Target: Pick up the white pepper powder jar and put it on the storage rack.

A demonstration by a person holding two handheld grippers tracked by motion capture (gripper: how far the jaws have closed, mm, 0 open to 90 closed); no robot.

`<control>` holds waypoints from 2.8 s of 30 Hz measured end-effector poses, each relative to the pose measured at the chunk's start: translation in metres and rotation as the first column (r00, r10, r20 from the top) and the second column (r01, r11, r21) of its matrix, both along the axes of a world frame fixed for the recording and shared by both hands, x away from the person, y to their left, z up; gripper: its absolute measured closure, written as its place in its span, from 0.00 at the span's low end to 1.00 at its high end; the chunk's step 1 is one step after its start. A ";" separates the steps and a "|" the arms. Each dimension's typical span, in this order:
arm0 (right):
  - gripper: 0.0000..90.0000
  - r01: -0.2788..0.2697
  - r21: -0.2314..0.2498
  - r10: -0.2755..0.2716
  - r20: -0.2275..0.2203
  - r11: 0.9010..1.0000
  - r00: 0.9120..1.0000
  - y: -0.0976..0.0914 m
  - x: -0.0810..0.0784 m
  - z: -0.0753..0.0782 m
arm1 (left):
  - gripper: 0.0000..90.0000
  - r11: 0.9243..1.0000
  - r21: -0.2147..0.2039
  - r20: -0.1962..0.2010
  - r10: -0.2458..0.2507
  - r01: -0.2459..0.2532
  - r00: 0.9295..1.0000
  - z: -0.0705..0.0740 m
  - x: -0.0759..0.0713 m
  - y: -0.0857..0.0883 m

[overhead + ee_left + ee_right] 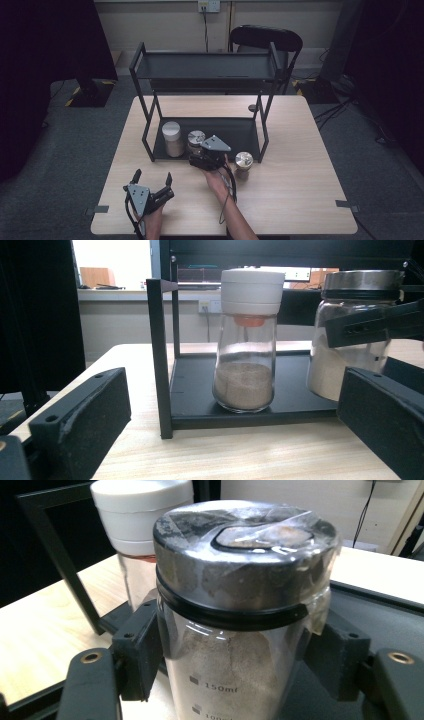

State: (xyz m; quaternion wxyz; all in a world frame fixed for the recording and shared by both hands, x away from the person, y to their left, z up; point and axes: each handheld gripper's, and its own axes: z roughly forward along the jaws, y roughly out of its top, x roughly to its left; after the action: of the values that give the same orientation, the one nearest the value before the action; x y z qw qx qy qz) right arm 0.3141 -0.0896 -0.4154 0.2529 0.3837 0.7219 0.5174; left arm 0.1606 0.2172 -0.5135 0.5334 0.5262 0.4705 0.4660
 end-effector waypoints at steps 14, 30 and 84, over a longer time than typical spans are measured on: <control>0.34 0.054 -0.011 -0.054 -0.019 0.998 0.998 0.005 0.016 -0.007 | 0.00 1.000 -0.001 -0.005 -0.002 0.002 1.000 0.001 0.001 0.000; 0.34 0.072 -0.031 -0.074 -0.041 0.997 0.996 0.008 0.030 -0.013 | 0.00 1.000 0.001 -0.008 -0.003 0.003 1.000 0.001 0.001 0.000; 0.29 0.092 -0.044 -0.094 -0.052 0.995 0.994 0.017 0.030 -0.019 | 0.00 1.000 -0.004 -0.008 0.000 0.000 1.000 0.001 0.001 0.000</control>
State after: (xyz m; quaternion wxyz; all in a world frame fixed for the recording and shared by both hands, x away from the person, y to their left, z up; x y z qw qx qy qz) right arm 0.3439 -0.0728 -0.4345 0.2651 0.4252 0.7206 0.4793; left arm 0.1614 0.2172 -0.5122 0.5326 0.5268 0.4739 0.4629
